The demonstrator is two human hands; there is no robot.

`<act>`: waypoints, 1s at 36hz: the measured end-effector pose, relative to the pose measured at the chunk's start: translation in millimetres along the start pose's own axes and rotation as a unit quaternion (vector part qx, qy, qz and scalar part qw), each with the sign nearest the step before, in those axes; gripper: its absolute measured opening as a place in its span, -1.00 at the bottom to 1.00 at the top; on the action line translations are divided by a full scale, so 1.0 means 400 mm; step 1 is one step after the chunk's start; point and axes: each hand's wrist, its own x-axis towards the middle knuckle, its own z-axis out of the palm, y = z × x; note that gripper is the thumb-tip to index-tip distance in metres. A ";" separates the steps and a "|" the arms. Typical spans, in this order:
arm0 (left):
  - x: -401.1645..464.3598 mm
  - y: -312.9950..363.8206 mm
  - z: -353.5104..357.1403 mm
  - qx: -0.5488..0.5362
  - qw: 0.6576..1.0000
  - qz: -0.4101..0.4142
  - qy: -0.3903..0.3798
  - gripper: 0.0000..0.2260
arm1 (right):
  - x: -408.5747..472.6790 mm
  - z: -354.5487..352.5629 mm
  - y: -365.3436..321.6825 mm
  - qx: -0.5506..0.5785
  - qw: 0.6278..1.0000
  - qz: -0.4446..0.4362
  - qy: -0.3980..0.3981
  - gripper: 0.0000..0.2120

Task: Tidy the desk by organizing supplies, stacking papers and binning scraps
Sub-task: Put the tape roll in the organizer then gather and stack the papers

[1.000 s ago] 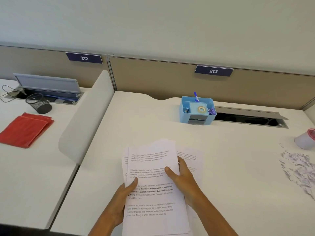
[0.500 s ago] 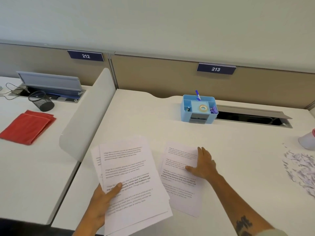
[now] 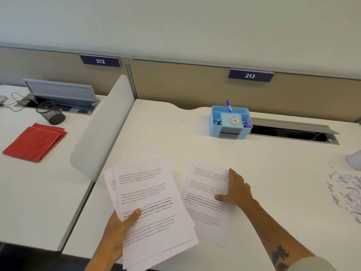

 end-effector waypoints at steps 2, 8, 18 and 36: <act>0.000 0.000 0.002 0.003 1.000 0.003 0.002 -0.53 | -0.003 0.006 -0.006 0.003 1.000 0.005 0.009 0.34; 0.001 -0.003 0.007 0.011 1.000 0.004 0.004 -0.52 | -0.032 0.020 -0.032 0.005 0.999 0.005 0.035 0.15; 0.005 -0.004 0.011 0.010 1.000 0.001 -0.011 -0.51 | -0.094 0.054 -0.064 0.327 0.929 0.125 0.122 -0.52; -0.006 0.015 0.038 0.021 0.999 0.016 -0.034 -0.55 | -0.261 -0.424 0.053 0.562 0.806 0.015 0.185 -0.81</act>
